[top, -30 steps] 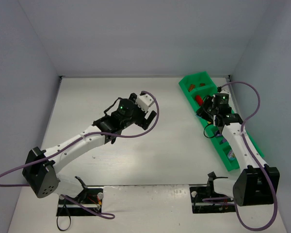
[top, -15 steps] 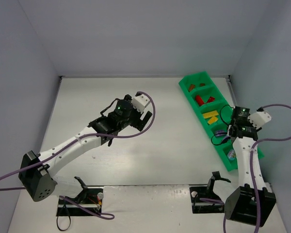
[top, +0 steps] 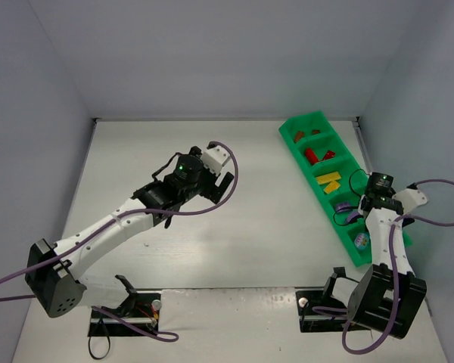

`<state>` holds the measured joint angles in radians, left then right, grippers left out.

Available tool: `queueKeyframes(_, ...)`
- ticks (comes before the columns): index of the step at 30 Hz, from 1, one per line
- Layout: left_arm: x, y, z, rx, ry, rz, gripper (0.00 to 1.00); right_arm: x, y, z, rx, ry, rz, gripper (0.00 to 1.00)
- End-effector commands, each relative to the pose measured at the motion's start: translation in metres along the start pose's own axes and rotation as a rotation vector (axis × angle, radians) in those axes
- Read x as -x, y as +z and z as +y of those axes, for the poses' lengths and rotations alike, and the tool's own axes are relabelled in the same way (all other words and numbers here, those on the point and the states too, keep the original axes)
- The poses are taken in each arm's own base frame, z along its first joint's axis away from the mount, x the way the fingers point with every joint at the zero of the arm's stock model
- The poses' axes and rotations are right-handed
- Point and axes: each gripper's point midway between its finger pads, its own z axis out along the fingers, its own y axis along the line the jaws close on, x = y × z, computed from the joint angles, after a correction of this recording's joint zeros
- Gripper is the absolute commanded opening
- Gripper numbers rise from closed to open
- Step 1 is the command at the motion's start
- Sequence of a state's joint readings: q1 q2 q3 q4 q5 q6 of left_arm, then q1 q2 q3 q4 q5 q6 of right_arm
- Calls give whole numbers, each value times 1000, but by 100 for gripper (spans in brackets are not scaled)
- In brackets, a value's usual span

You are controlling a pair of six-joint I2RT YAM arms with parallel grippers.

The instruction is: Sort the legos into containers by color

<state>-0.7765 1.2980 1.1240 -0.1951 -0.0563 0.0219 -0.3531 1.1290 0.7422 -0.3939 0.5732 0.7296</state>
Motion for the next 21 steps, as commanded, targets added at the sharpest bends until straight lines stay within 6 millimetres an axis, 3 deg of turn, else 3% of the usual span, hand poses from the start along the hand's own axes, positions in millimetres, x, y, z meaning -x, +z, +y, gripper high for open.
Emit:
queueKeyframes(1, 36, -17, 11, 26, -30, -108, 80, 10, -4, 1, 8, 51, -33, 61)
queueKeyframes(7, 34, -14, 11, 25, -29, -99, 80, 24, -17, 12, 83, 42, -44, 72)
queueKeyframes(9, 36, -14, 11, 34, -62, -100, 80, 32, -28, 26, 162, 20, -43, 75)
queueKeyframes(13, 40, -12, 15, 53, -69, -103, 80, 47, -60, 75, 429, -54, -65, 78)
queueKeyframes(15, 42, -11, 17, 62, -75, -104, 80, 42, -83, 102, 560, -123, -70, 78)
queueKeyframes(16, 42, -11, 18, 66, -76, -103, 80, 49, -96, 115, 611, -154, -107, 78)
queueKeyframes(21, 46, -16, 23, 96, -130, -117, 80, 31, -161, 174, 882, -313, -134, 80)
